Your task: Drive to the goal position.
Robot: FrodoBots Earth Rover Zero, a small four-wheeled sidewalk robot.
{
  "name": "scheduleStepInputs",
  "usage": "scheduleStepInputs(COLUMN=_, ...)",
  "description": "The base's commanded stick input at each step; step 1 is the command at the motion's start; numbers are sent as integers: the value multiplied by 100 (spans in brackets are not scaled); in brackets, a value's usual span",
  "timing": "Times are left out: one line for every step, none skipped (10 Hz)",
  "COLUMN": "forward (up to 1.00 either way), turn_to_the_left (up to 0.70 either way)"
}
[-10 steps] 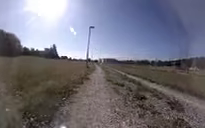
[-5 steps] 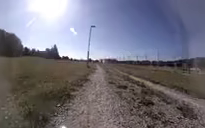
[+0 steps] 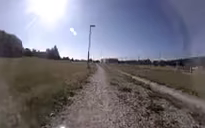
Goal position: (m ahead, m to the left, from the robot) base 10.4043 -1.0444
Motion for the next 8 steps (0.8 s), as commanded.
scheduleStepInputs(forward=50, turn_to_the_left=0)
scheduleStepInputs(forward=50, turn_to_the_left=0)
scheduleStepInputs(forward=50, turn_to_the_left=0)
scheduleStepInputs(forward=50, turn_to_the_left=-12)
scheduleStepInputs(forward=50, turn_to_the_left=-28)
scheduleStepInputs(forward=50, turn_to_the_left=-50)
scheduleStepInputs(forward=50, turn_to_the_left=-34)
scheduleStepInputs(forward=50, turn_to_the_left=0)
